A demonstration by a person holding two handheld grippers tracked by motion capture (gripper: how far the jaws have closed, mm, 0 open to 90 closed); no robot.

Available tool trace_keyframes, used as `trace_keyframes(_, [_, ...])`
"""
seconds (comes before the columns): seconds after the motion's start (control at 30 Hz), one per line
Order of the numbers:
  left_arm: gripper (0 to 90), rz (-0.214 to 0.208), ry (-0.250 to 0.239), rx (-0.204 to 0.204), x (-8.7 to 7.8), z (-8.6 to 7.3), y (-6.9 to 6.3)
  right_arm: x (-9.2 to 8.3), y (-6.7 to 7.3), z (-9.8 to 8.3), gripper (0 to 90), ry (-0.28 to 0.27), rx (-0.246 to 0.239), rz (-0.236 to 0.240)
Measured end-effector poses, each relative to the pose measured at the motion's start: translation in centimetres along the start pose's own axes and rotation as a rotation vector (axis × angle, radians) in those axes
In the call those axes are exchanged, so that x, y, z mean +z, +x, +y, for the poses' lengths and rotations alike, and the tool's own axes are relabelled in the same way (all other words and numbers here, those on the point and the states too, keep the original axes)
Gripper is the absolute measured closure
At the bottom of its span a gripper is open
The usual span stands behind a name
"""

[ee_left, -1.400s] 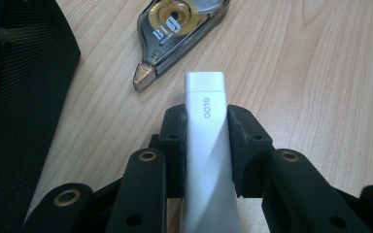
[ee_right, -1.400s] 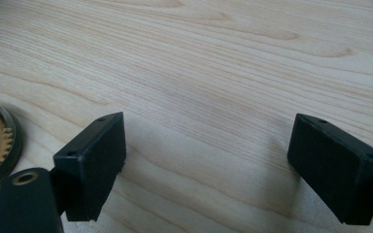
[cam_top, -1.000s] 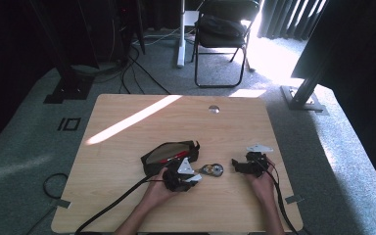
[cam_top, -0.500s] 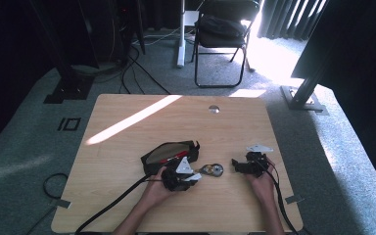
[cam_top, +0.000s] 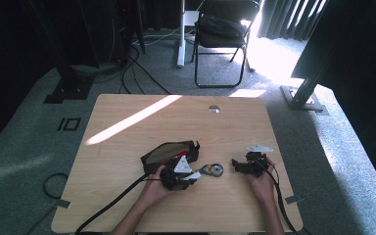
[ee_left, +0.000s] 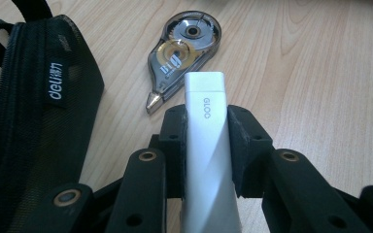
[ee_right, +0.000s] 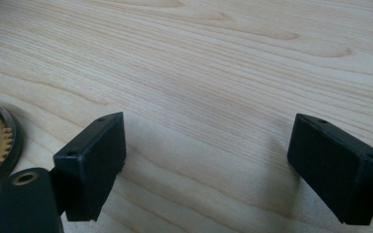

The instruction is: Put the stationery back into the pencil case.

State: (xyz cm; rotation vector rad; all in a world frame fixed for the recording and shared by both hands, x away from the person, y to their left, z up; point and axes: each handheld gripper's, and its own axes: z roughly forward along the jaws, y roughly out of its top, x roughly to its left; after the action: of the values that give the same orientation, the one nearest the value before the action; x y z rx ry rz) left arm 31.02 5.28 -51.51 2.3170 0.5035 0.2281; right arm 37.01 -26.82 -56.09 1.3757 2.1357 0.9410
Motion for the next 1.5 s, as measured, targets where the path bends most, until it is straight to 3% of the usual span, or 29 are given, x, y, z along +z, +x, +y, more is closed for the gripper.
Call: trace_keyframes(1.5, [70.8, 0.0, -0.062, 0.011, -3.5, 1.0, 0.4, 0.0, 0.0, 0.0, 13.8, 0.0, 0.0, 0.0])
